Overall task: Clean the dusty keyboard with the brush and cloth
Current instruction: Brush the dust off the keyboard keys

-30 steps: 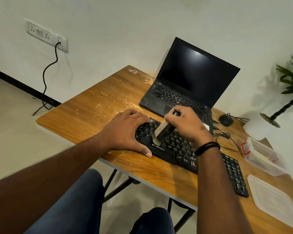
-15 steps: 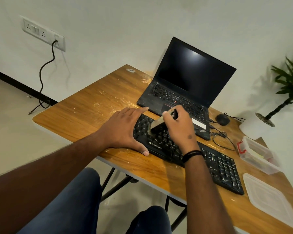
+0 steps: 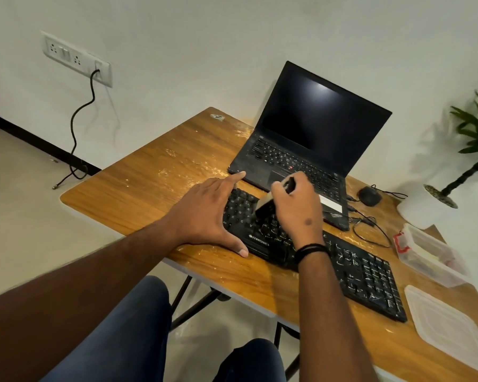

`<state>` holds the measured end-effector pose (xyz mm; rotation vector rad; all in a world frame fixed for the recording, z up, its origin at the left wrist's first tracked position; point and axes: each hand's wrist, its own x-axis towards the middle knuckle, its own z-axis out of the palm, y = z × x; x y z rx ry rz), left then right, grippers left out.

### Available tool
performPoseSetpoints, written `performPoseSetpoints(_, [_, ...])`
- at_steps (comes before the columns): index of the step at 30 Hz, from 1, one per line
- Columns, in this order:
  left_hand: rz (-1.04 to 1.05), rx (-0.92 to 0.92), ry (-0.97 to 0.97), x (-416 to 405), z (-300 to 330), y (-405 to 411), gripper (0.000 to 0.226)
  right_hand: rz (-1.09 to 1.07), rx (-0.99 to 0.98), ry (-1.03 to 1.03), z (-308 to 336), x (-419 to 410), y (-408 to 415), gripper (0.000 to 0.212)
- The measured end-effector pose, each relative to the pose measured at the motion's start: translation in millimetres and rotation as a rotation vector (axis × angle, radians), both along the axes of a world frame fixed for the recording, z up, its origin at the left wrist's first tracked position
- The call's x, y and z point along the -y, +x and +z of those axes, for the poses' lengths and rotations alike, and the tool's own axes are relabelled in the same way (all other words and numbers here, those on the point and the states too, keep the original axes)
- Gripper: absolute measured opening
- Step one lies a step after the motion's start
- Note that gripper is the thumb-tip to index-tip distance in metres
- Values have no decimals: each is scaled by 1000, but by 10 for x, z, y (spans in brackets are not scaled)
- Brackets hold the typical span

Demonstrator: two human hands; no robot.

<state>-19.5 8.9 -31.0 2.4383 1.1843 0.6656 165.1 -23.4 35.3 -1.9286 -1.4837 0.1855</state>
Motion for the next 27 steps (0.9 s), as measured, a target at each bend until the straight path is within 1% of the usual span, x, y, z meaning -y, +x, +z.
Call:
performPoseSetpoints(4, [5,-23,2,12,4,6,146,80,96,80,-75,23,-229,18])
performPoseSetpoints(6, [7,-23,-2,16,11,6,146,109,79,80,-52,43,-187,17])
performPoseSetpoints(8, [4,-14,-3,10,16,4,146,73,47,97,-4,59,-53,17])
performPoseSetpoints(10, [5,-6,-6,12,13,3,147,9,111,86,18,78,36,17])
performPoseSetpoints(11, [6,-5,-5,15,11,2,147,14,139,69,11,87,19,17])
performPoseSetpoints(15, [5,-8,12,19,0,8,146,185,249,64,-39,124,-261,16])
performPoseSetpoints(17, [4,-8,13,21,-2,2,146,242,175,62,-8,128,-290,15])
performPoseSetpoints(19, [6,-8,7,18,-2,-3,146,226,85,41,38,131,-185,15])
performPoseSetpoints(22, [7,-5,-1,10,-5,3,146,152,94,-28,82,170,-43,17])
performPoseSetpoints(24, [5,-5,3,11,-4,8,146,210,46,-70,89,192,-125,17])
performPoseSetpoints(25, [3,-1,6,12,-4,8,146,259,-15,-73,83,203,-197,17])
performPoseSetpoints(27, [-5,18,9,14,-6,0,145,340,-196,-40,59,206,-308,16])
